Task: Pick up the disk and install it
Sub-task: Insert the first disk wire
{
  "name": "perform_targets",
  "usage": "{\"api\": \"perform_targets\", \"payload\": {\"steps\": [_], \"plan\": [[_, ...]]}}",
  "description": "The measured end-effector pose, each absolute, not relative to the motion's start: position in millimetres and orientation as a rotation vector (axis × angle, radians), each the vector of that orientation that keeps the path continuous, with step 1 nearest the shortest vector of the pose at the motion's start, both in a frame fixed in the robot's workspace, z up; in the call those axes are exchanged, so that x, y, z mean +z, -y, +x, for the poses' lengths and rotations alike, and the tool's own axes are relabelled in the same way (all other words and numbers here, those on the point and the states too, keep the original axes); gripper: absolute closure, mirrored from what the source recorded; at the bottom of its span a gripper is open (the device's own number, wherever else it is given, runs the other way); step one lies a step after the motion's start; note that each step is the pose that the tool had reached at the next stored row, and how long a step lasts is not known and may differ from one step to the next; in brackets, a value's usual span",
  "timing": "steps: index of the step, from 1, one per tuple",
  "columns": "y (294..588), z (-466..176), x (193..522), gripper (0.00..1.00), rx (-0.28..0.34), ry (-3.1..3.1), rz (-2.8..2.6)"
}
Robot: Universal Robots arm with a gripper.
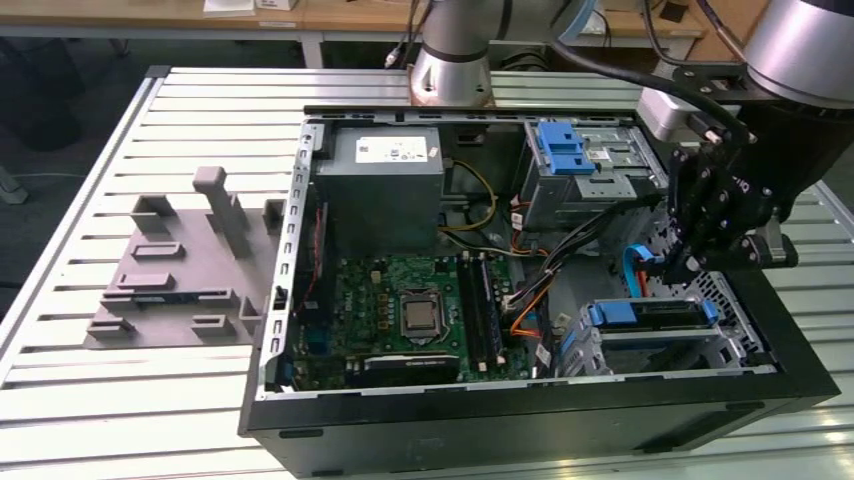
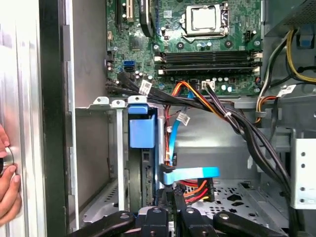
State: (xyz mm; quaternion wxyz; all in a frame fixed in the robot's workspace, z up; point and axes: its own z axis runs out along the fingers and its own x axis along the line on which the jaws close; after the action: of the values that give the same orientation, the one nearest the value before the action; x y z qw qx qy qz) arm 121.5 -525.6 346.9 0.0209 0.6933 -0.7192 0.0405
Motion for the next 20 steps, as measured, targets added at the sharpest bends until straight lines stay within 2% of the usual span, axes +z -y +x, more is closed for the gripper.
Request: {"api": "perform_targets", "payload": {"steps": [20], "plan": [[535.7,124.9,339.6,0.84,0.103,2.231,2.130]]}}
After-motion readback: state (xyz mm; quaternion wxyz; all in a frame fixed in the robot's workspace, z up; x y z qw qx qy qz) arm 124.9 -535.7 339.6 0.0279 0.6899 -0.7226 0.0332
